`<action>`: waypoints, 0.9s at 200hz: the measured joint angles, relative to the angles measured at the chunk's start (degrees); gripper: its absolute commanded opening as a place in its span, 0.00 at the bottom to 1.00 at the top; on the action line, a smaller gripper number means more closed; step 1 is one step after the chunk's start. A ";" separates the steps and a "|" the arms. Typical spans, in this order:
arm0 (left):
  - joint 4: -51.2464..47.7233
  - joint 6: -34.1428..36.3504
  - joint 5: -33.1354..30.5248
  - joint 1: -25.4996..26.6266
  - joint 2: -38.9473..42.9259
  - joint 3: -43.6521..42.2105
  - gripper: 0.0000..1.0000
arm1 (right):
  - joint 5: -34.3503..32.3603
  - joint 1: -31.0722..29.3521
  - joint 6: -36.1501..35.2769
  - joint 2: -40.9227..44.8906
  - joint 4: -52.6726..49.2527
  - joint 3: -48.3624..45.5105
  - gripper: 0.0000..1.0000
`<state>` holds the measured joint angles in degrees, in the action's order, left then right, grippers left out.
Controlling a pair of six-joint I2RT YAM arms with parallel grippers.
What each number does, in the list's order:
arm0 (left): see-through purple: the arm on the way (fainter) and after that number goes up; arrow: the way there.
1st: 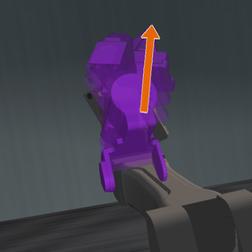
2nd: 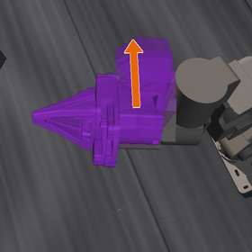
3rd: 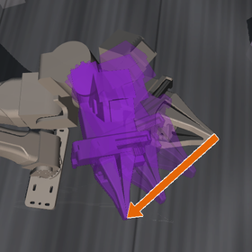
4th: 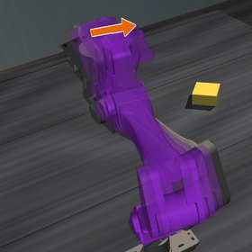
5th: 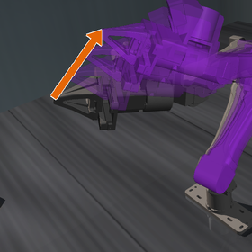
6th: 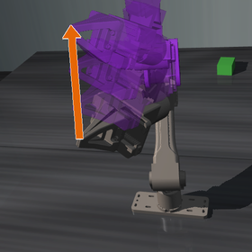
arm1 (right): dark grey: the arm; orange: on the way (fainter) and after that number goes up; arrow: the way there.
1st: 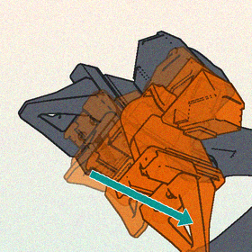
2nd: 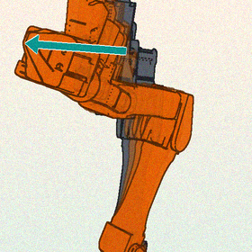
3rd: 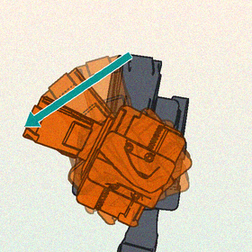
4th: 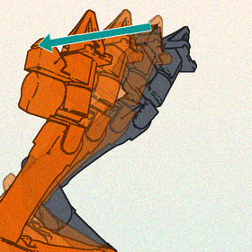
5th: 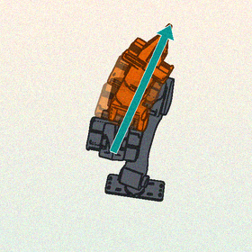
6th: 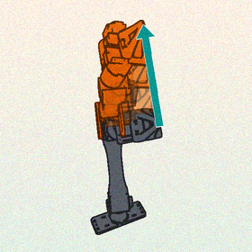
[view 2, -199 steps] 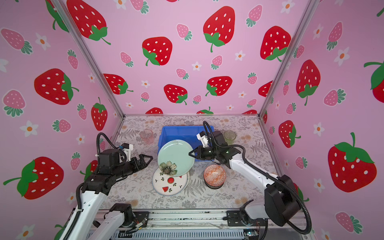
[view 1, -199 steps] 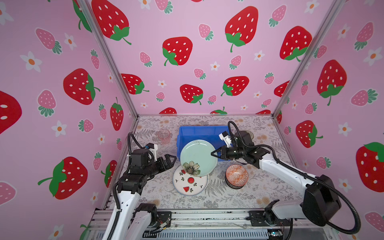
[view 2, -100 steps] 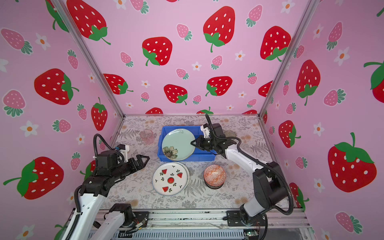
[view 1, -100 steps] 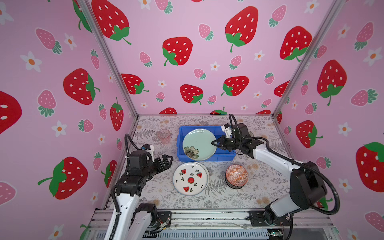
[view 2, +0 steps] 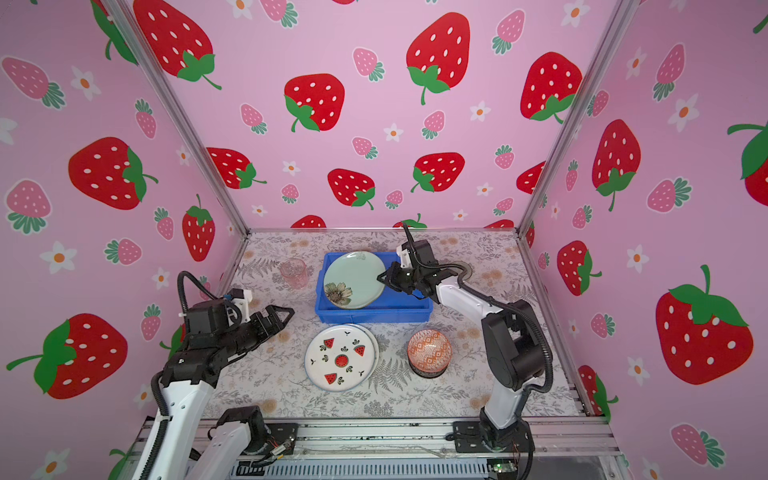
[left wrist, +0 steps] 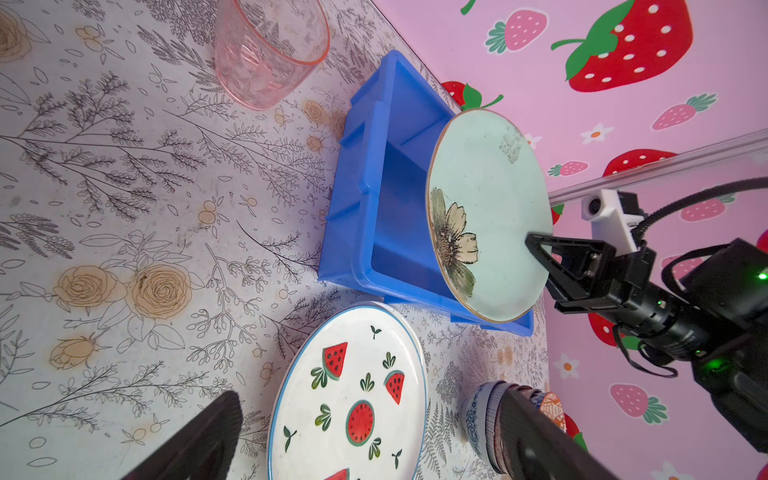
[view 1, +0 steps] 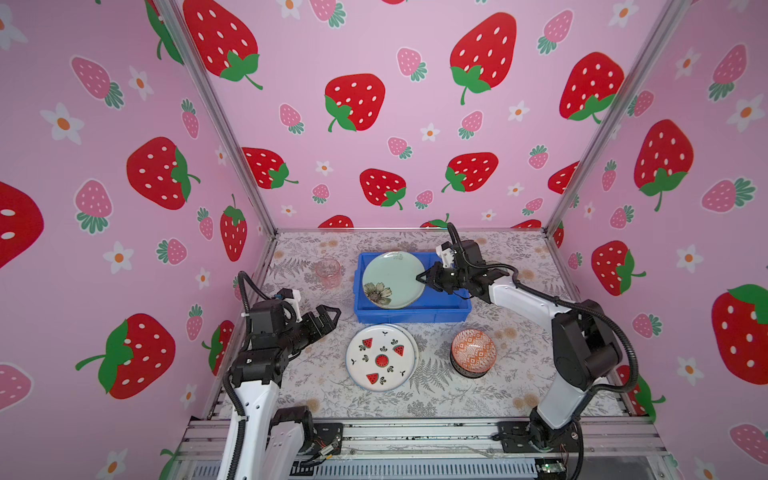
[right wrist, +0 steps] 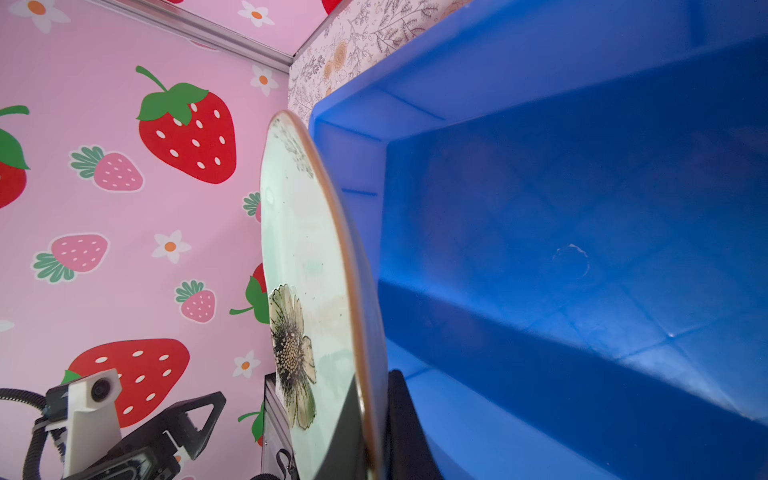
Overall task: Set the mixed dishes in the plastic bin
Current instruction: 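Carry the green plate into the blue bin and lower it with the right gripper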
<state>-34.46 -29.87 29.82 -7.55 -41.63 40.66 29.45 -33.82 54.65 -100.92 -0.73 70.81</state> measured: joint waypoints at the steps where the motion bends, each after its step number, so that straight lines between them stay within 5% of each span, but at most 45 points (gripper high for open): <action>1: 0.11 -0.02 0.20 -0.13 -0.07 -0.02 0.99 | -0.02 0.00 0.00 -0.11 0.04 0.00 0.00; 82: 3.17 -1.51 6.27 -7.74 -2.10 -1.62 1.00 | -1.01 0.00 1.51 -5.38 2.23 0.11 0.00; 180: 4.70 -2.29 8.63 -8.96 -3.56 -1.86 1.00 | -1.77 0.20 2.64 -11.43 4.57 0.28 0.00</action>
<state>-29.76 -32.16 38.46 -16.51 -45.19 38.81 27.68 -33.63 57.30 -112.36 3.84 71.09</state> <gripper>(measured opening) 0.999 0.101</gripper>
